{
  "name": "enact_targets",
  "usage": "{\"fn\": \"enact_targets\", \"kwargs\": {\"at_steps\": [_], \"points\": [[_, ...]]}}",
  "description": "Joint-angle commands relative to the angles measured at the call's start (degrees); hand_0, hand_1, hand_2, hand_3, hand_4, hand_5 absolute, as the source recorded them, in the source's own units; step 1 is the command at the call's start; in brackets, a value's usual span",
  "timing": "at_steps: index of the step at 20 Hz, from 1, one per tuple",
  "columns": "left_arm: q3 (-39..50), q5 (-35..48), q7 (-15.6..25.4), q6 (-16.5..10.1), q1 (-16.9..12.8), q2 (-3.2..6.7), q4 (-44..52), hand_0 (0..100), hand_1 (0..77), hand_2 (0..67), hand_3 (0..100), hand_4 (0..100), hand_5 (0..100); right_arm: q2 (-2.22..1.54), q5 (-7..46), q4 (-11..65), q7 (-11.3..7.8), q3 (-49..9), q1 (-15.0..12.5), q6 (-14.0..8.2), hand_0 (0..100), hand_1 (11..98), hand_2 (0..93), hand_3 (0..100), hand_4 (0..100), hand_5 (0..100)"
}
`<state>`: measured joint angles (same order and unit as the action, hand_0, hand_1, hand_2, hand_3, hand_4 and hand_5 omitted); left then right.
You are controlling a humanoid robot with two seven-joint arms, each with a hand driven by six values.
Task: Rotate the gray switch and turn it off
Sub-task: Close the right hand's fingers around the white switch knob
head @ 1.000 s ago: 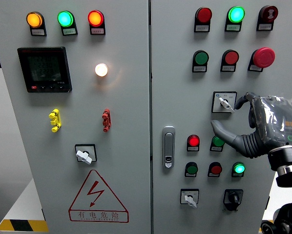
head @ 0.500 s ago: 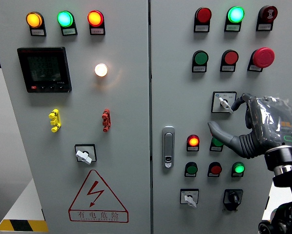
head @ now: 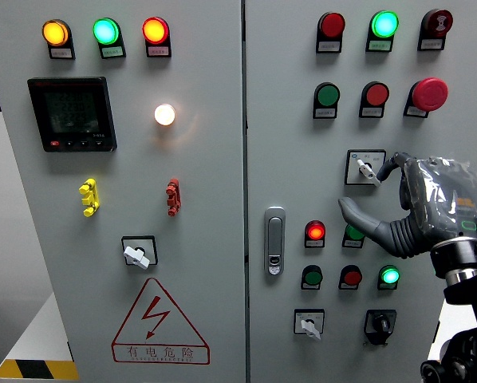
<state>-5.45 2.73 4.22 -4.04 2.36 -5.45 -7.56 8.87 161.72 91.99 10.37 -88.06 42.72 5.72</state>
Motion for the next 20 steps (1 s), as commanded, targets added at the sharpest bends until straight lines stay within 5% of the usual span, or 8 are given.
{"fn": "enact_targets", "kwargs": {"at_steps": [1,13,20], "points": [[0.0,-0.01,0.0,0.0,-0.07,0.0,0.0,86,0.0,13.4,19,8,11,0.0,0.0,-0.15,0.0,0.0,0.35,-0.09,0,27.6,57.8,100,100,100],[0.0,-0.01,0.0,0.0,-0.07,0.0,0.0,86,0.0,13.4,19,8,11,0.0,0.18,-0.85,0.17,0.09,0.96,-0.97,0,29.5,58.4,100,100,100],[0.0,-0.01,0.0,0.0,-0.07,0.0,0.0,86,0.0,13.4,19,8,11,0.0,0.27,-1.03,1.14,0.44,1.14,-1.06,32,31.1,58.7,100,100,100]]}}
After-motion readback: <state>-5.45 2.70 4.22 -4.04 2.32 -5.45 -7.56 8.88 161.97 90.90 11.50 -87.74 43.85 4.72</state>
